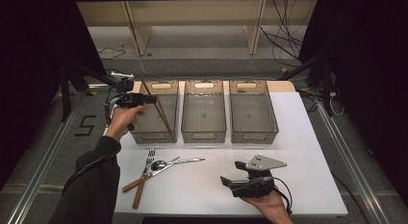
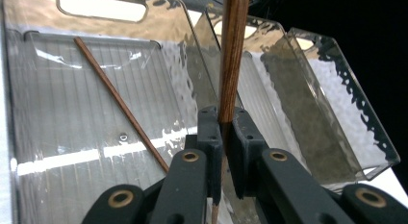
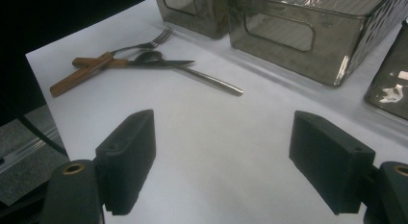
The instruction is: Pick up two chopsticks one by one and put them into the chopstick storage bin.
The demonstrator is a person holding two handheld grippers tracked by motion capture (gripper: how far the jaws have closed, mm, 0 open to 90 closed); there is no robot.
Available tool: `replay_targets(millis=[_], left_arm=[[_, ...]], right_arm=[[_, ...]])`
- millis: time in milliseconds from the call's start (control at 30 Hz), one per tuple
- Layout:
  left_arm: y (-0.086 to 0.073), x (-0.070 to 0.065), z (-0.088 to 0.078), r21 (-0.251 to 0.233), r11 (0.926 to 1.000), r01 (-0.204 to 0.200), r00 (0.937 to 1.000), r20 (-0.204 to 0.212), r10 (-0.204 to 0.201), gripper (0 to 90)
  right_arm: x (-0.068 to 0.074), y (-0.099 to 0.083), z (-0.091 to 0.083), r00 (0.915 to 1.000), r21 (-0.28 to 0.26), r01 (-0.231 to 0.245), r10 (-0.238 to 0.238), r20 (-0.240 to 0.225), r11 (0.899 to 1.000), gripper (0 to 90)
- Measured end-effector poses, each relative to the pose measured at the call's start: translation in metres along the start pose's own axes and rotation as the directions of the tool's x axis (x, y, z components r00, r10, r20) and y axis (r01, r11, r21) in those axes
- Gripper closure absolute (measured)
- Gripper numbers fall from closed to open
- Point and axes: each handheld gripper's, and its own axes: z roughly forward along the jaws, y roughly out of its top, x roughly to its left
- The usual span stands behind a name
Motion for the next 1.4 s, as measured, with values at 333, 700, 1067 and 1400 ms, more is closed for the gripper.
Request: replay_targets(millis=[333, 700, 1067, 1400], left_arm=[[-0.007, 0.0, 0.012, 0.048, 0.9987, 0.015, 0.9999, 0.002, -0.016, 84.1], [-0.009, -0.003, 0.016, 0.054, 0.9985, -0.008, 0.9998, -0.018, 0.009, 73.7], [-0.006, -0.01, 0.021, 0.052, 0.9982, -0.03, 0.9974, -0.064, 0.033, 31.0], [-0.014, -0.019, 0.002, -0.007, 0.9966, -0.082, 0.9962, -0.029, 0.082, 22.1]], right_arm=[[0.0, 0.0, -0.001, 1.0, -0.002, 0.0, 0.0, 0.001, 1.0, 25.4], [0.0, 0.0, -0.001, 1.0, -0.002, 0.002, -0.002, 0.003, 1.0, 25.4], [-0.001, 0.0, -0.002, 1.0, -0.004, -0.003, 0.003, 0.003, 1.0, 25.5], [-0.001, 0.001, -0.002, 1.0, -0.007, 0.0, 0.0, -0.004, 1.0, 25.4]])
